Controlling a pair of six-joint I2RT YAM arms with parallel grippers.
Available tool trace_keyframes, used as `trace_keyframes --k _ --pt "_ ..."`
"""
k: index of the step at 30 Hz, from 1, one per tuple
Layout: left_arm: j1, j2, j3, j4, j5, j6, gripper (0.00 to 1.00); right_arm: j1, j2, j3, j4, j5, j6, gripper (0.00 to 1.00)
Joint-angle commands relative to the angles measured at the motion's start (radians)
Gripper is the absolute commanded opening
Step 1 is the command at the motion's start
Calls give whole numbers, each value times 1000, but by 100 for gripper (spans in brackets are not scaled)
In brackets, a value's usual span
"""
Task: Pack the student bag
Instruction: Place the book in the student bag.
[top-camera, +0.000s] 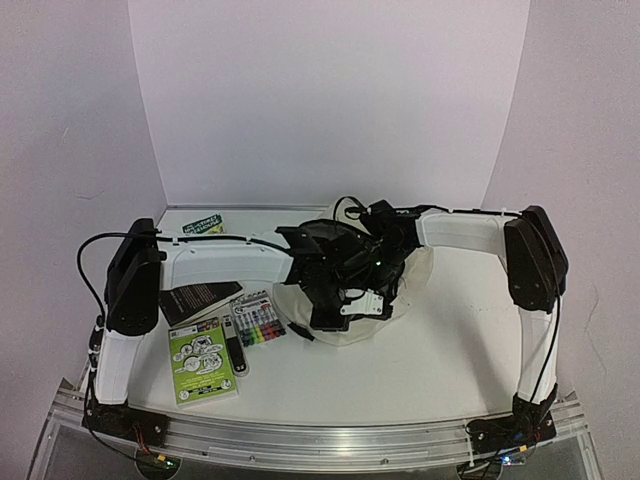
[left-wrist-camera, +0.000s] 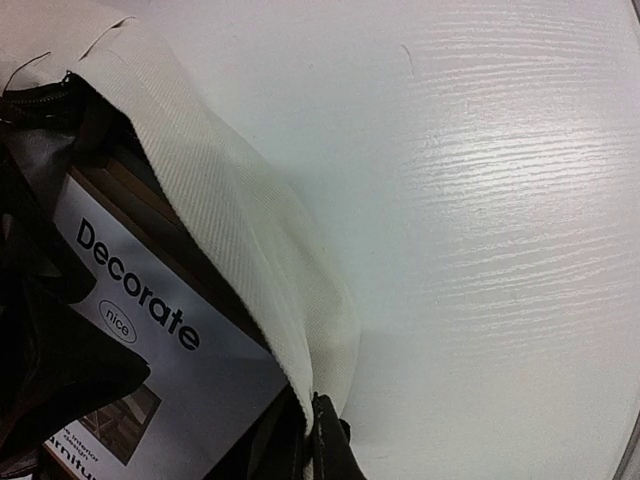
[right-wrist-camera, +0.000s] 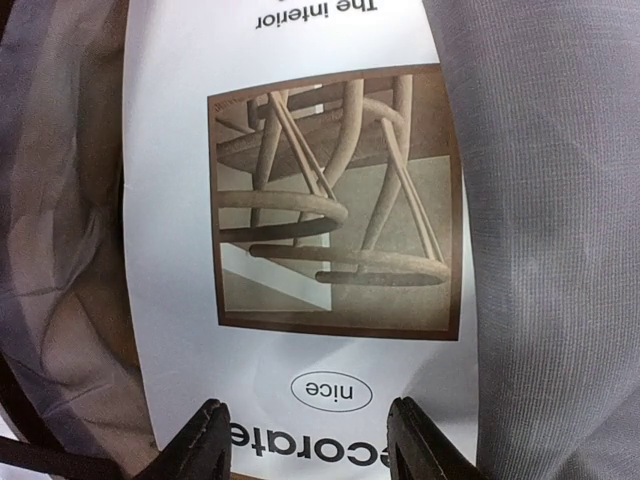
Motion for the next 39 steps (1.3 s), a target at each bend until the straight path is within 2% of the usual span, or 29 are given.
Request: trace_keyframes --k 1,7,10,12,17,18,22,24,26,29,34,37,39 --pt "-16 -23 147 23 -32 -17 0 1 41 -38 -31 95 -5 53" --pt "-35 -67 307 35 0 -6 0 -24 -24 -149 -39 189 -12 53" --pt "-46 -92 329 11 36 -15 0 -30 -90 -221 -41 221 -21 53" --pt "-56 -110 299 -8 56 -29 0 -31 -137 -273 -44 218 -12 53" --pt "-75 -174 70 28 98 -121 0 -31 -234 -369 -42 163 20 58" --pt "-79 -183 33 51 97 -143 4 -31 -259 -378 -37 134 17 60" --pt "-82 -236 -64 153 82 -291 45 -30 -337 -334 -30 30 -5 70" --pt "-81 -258 -70 199 24 -374 57 -31 -362 -274 -31 1 -17 73" --pt "-71 -284 -65 216 -51 -483 68 -31 -376 -227 -32 -3 -33 76" --pt "-6 -326 -65 195 -116 -718 98 -31 -387 -167 -30 12 -63 81" --pt "181 -409 -114 74 -87 -1160 100 -35 -391 -87 -1 27 -71 93" --pt "219 -482 -198 67 -157 -1267 100 -36 -404 -59 63 52 -38 98" --pt "253 -545 -267 66 -185 -1343 100 -38 -412 -39 106 71 -7 98"
